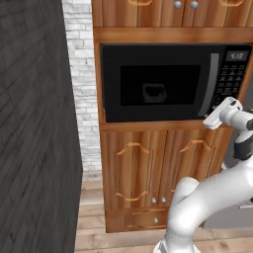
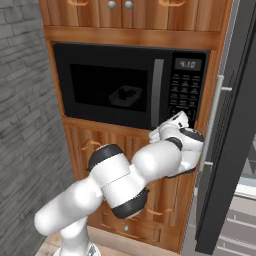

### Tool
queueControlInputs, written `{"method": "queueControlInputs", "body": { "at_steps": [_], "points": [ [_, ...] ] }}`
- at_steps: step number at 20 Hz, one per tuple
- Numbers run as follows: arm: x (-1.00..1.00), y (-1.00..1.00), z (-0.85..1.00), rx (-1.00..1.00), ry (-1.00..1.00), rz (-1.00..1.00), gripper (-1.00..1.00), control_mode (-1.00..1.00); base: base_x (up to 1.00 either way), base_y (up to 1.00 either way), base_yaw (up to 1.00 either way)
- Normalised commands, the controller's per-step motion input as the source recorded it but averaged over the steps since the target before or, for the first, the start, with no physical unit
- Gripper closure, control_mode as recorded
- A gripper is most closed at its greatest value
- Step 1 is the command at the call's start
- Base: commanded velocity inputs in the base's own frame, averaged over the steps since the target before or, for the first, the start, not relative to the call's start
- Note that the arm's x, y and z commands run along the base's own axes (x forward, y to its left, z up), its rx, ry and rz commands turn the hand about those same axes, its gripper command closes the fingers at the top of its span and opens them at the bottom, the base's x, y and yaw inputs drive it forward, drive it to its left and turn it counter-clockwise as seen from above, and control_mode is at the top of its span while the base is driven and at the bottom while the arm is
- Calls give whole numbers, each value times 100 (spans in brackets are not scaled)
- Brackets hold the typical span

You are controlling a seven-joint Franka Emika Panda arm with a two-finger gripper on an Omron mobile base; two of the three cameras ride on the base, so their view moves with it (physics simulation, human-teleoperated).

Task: Place the tupperware containing the steak and sweet potato meal in the microwave. Close the microwave door and press the start button to reheat the meal.

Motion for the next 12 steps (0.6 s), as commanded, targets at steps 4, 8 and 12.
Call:
{"method": "queueControlInputs", "body": {
  "at_steps": [4, 8, 12],
  "points": [
    [28, -38, -64, 9, 0, 21, -100, -100, 0, 0, 0],
    [1, -42, -73, 9, 0, 16, -100, -100, 0, 0, 0],
    [0, -41, -74, 6, 0, 6, -100, -100, 0, 0, 0]
  ]
}}
